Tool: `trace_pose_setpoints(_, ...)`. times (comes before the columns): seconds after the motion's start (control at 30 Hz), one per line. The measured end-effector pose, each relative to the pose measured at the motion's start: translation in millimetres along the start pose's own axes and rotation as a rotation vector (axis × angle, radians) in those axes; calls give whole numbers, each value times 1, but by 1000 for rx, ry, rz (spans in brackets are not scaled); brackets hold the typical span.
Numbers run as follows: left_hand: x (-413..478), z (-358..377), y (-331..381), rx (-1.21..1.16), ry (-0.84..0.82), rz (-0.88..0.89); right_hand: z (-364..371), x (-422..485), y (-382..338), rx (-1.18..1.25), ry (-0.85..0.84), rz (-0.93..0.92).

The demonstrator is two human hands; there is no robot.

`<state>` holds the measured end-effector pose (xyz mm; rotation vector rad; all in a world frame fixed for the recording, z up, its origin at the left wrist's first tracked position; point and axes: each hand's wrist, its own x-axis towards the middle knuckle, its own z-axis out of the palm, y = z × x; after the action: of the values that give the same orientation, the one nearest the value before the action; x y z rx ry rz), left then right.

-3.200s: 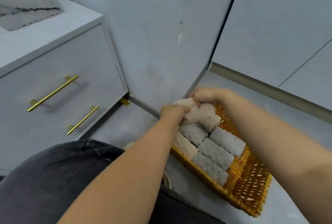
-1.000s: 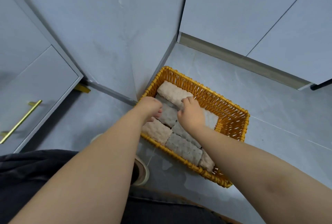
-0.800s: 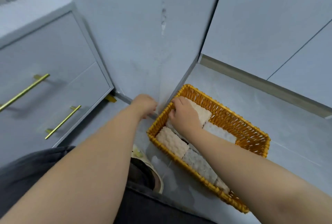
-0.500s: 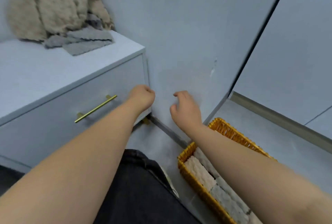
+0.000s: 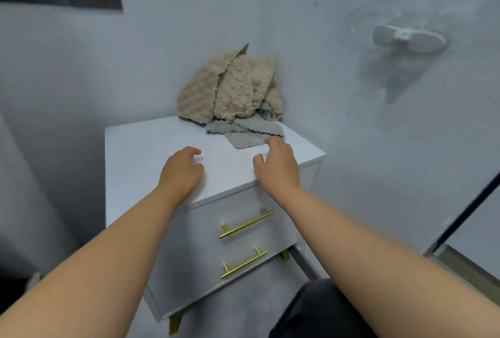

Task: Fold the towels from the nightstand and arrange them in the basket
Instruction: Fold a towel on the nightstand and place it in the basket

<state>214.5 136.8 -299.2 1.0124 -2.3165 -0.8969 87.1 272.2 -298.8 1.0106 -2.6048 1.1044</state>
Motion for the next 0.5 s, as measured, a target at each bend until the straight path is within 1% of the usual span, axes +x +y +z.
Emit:
trace_pose_setpoints(0.03, 14, -8, -15, 4, 44, -15, 20, 16, -15, -3, -13, 3)
trace_pose_setpoints(0.17, 34, -3, -20, -33, 52, -2, 52, 38, -27, -35, 2, 99)
trace_pose_setpoints(0.23, 46, -1, -19, -60, 74, -1, 60, 50, -32, -98, 5, 124)
trace_pose_setpoints(0.3, 62, 0, -24, -92, 104, -8, 73, 67, -39, -208, 34, 75)
trace_pose_setpoints(0.4, 75, -1, -26, -139, 129, -15, 81, 87, -47, -260, 65, 7)
trace_pose_setpoints(0.47, 82, 0, -28, -190, 157, -28, 87, 101, -45, -283, 42, -51)
trace_pose_setpoints(0.5, 83, -1, -28, -212, 173, -38, 88, 106, -42, -299, 6, -83)
